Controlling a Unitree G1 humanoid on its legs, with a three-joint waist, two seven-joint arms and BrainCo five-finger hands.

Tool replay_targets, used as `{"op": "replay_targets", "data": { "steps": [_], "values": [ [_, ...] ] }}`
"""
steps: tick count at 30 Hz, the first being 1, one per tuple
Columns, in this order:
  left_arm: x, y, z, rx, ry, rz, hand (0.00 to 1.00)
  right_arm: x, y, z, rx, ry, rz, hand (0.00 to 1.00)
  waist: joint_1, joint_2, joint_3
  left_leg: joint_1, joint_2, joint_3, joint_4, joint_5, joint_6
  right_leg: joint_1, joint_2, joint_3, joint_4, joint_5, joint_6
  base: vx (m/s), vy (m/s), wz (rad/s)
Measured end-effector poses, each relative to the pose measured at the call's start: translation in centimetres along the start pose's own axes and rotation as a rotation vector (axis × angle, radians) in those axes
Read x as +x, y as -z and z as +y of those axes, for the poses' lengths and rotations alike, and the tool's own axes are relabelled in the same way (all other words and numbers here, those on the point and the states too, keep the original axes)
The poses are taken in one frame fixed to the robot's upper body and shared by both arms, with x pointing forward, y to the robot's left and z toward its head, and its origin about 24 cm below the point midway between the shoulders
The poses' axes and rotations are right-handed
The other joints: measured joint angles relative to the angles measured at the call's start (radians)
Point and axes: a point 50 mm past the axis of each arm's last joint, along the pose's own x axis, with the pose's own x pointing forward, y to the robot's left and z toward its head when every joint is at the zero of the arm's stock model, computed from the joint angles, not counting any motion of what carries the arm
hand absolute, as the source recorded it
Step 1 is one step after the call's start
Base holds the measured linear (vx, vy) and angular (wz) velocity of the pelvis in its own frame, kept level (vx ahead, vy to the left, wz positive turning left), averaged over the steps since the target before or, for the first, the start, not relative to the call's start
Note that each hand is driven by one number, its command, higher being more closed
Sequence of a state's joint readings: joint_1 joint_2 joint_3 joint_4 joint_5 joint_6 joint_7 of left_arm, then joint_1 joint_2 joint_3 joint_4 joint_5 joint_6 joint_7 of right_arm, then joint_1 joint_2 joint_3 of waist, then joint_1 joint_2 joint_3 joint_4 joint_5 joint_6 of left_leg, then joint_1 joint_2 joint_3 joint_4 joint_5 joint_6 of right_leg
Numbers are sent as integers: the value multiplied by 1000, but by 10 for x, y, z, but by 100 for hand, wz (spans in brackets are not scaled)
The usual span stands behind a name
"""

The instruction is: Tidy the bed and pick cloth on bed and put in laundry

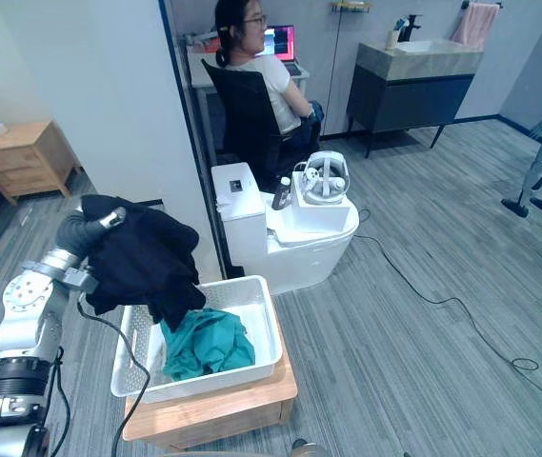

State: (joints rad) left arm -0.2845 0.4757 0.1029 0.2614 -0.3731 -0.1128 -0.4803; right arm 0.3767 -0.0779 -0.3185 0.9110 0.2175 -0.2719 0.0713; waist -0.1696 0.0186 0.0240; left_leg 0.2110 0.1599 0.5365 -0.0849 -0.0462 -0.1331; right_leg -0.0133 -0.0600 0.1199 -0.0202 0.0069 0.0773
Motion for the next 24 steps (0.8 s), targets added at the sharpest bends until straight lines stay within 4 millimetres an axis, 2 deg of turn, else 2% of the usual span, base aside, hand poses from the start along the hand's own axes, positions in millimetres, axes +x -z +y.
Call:
{"op": "replay_targets", "data": {
  "steps": [3,5,7,9,14,16,17,19,24],
  "values": [
    [-1,12,-9,-6,53,38,100,10,-15,14,66,-38,-21,0,15,-24,28,-28,-1,-8,3,8,3,-31,-1,0,8,-2,-3,-21,-41,5],
    [-5,32,-11,-30,63,105,100,16,-25,22,84,-70,-31,0,21,-40,50,-42,0,-13,5,10,4,-44,0,-1,15,0,0,-13,-38,4],
    [-8,44,-15,-26,79,163,100,19,-29,31,101,-110,-19,0,22,-57,61,-56,6,-18,17,6,2,-51,2,-2,19,0,-1,38,-27,5],
    [-5,47,-22,-11,91,179,100,20,-30,42,95,-160,-7,0,26,-75,71,-71,22,-26,49,-16,-3,-51,8,-3,22,1,-1,51,-22,3],
    [14,45,-27,83,89,208,100,28,-49,68,164,-246,-30,0,29,-123,120,-190,68,-57,215,-92,-3,-89,13,2,27,9,-7,4,-25,6],
    [28,41,-26,147,62,221,100,33,-64,85,209,-304,-55,0,49,-140,176,-256,99,-68,284,-115,-1,-126,30,12,27,42,-14,-61,-40,-2],
    [29,40,-26,150,60,221,100,33,-65,86,211,-307,-56,0,50,-141,179,-260,100,-70,286,-115,-1,-128,30,12,27,43,-14,-63,-25,4],
    [42,35,-22,217,36,230,100,38,-85,100,231,-352,-98,0,54,-146,228,-320,116,-83,322,-116,1,-177,39,34,26,86,-14,-46,-2,1],
    [50,31,-18,289,-12,241,100,41,-112,118,266,-417,-155,0,54,-150,280,-376,124,-82,358,-121,13,-215,41,53,5,141,3,-85,-3,-6]
  ]
}}
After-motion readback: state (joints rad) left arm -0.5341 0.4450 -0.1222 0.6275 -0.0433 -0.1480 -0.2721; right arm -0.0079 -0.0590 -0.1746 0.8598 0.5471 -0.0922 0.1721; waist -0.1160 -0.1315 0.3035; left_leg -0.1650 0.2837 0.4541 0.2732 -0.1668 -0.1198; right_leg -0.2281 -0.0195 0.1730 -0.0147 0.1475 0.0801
